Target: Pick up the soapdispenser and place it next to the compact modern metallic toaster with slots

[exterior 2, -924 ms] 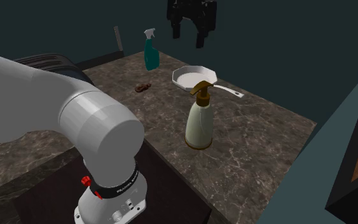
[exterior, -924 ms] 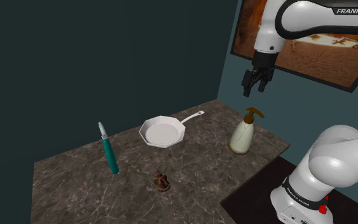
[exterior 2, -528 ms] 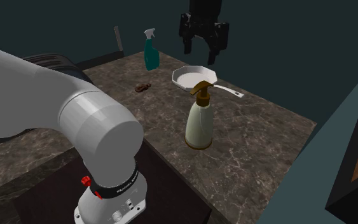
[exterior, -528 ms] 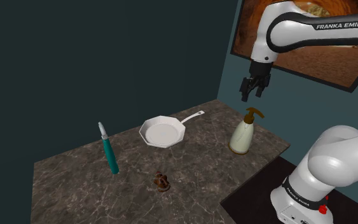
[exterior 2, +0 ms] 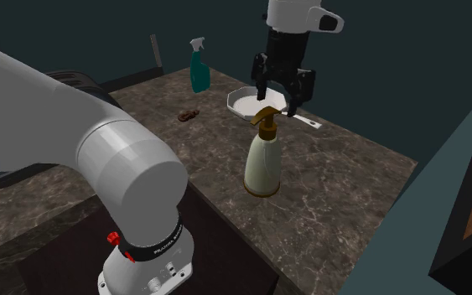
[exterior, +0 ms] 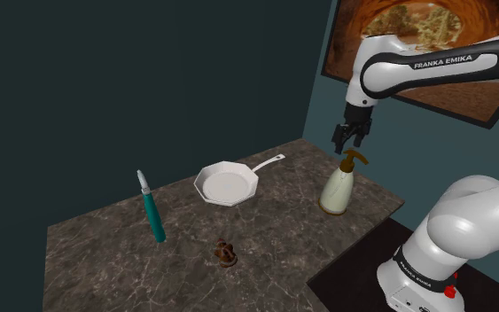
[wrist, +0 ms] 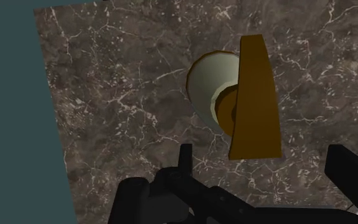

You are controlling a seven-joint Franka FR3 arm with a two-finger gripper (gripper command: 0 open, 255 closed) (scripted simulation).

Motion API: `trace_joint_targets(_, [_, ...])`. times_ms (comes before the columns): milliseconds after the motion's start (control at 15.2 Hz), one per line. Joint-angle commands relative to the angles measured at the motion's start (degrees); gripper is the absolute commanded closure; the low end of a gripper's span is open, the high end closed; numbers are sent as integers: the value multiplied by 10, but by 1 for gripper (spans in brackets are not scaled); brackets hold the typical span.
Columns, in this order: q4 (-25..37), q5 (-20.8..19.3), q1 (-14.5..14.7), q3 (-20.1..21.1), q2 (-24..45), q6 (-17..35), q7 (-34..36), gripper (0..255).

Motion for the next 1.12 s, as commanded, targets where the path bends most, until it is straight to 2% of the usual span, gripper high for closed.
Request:
trace_joint_targets(0, [-12,-2,-1,-2,7,19,-1,0])
trace_joint_targets(198, [-29,-3,-1,-4,11,41,-1,0])
trace_joint_targets(726, [-29,-3,-1,-4,11,41,-1,0])
trace_joint_targets(792, [-29,-3,-1,-4,11,41,-1,255])
trace_joint_targets(1056, [-29,-3,-1,-4,11,41,-1,255])
